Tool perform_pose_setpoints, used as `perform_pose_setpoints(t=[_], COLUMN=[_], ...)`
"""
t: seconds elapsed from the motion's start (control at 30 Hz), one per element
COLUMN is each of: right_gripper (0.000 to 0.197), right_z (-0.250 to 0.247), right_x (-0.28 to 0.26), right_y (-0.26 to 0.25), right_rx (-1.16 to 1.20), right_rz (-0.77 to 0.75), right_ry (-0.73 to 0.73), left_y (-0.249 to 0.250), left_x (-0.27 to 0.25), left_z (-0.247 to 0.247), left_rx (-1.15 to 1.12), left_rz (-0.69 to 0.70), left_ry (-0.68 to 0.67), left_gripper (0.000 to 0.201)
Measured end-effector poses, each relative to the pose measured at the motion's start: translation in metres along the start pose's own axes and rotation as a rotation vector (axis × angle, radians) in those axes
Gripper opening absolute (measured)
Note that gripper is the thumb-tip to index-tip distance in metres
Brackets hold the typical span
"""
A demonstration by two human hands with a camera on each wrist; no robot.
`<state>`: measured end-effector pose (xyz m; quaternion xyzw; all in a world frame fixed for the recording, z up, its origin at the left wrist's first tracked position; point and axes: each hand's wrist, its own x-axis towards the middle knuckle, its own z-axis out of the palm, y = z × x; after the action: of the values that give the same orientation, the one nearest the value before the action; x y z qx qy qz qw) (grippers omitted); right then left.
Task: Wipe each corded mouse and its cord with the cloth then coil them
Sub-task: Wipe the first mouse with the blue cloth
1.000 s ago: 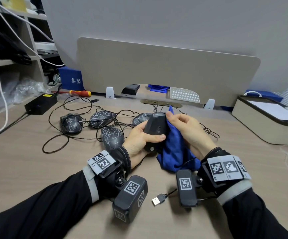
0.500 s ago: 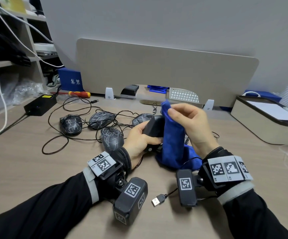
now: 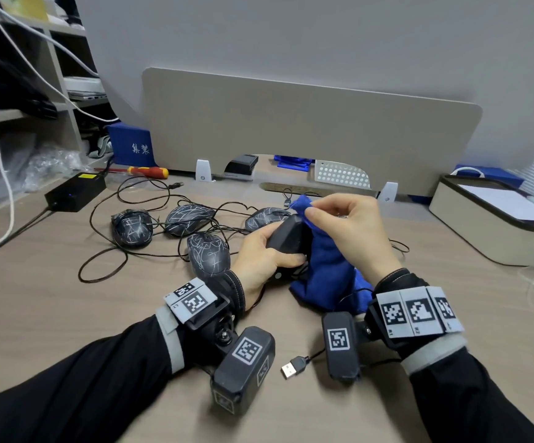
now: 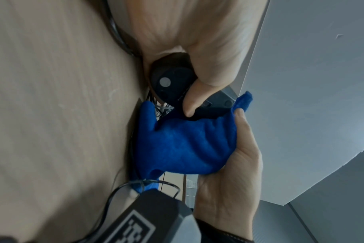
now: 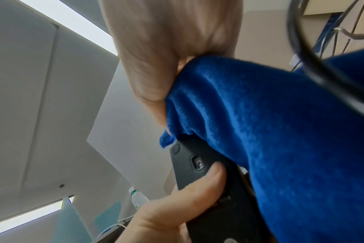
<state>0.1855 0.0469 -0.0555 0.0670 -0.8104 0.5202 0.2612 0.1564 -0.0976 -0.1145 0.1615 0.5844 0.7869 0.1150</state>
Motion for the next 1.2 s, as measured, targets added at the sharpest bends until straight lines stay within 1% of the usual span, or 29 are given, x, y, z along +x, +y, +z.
perform_pose_setpoints(t=[0.1,0.13,0.27,0.33,0.43,0.57,0.6,0.73,0.83,0.93,1.03,1.07,1.13,1.2], right_gripper=[0.02,0.021,0.02,0.016,0.017,0.014,0.014,0.014,0.015,0.02,0.02,0.018,0.012,0.009], right_z=[0.004,0.005,0.004,0.005,0.007,0.005,0.006,0.009,0.002,-0.006,-0.012,-0.012,-0.009,-0.002], right_x=[0.0,0.0,0.003,0.002,0.001,0.004,0.003,0.0,0.003,0.006,0.005,0.004,0.002,-0.001], right_y=[-0.005,-0.006,-0.005,-0.007,-0.01,-0.005,-0.005,-0.009,-0.003,0.006,0.009,0.007,0.005,0.003], right_rx=[-0.071,-0.075,-0.051,-0.075,-0.107,-0.092,-0.098,-0.121,-0.127,-0.148,0.045,0.105,0.164,0.158], right_rz=[-0.045,-0.045,-0.023,-0.029,-0.042,0.008,0.001,-0.074,-0.052,0.011,0.064,0.076,0.091,0.072], right_ry=[-0.093,-0.102,-0.011,-0.032,-0.078,0.003,0.001,-0.086,-0.022,0.087,0.185,0.176,0.088,0.006], left_y=[0.0,0.0,0.001,0.0,0.002,0.002,0.002,0.002,0.003,0.004,0.011,0.013,0.016,0.016], left_x=[-0.001,0.0,0.001,0.001,-0.001,-0.001,-0.001,-0.002,-0.002,-0.001,-0.003,-0.003,-0.003,-0.003], left_z=[0.0,0.0,0.001,0.001,0.002,0.004,0.004,0.005,0.004,0.004,0.005,0.005,0.004,0.005], left_rx=[0.0,-0.003,0.023,0.029,0.035,0.049,0.055,0.053,0.009,-0.155,-0.33,-0.359,-0.322,-0.258], left_rz=[-0.009,-0.012,-0.006,-0.006,-0.009,-0.004,0.0,-0.003,-0.017,-0.076,-0.175,-0.216,-0.271,-0.28], left_ry=[0.007,0.01,0.016,0.019,0.024,0.034,0.04,0.039,0.029,0.045,0.069,0.088,0.105,0.076], left_gripper=[0.044,0.044,0.046,0.046,0.045,0.048,0.049,0.046,0.044,0.036,0.014,0.018,0.039,0.044])
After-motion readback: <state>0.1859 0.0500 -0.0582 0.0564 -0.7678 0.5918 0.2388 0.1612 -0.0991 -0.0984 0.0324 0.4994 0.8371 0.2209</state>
